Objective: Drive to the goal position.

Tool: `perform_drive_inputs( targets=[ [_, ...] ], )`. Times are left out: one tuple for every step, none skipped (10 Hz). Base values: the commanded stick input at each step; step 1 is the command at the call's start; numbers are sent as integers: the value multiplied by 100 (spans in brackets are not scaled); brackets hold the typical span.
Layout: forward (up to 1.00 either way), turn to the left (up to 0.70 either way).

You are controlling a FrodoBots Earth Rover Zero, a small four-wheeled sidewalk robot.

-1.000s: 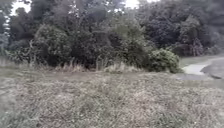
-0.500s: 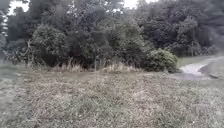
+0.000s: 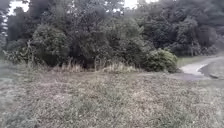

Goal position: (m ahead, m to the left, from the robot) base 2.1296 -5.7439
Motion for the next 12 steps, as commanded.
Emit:
perform_drive_inputs(
  targets=[
    [0, -45],
    [0, -45],
    [0, -45],
    [0, -45],
    [0, -45],
    [0, -45],
    [0, -45],
    [0, -45],
    [0, -45],
    [0, -45],
    [0, -45],
    [0, -45]
  ],
)
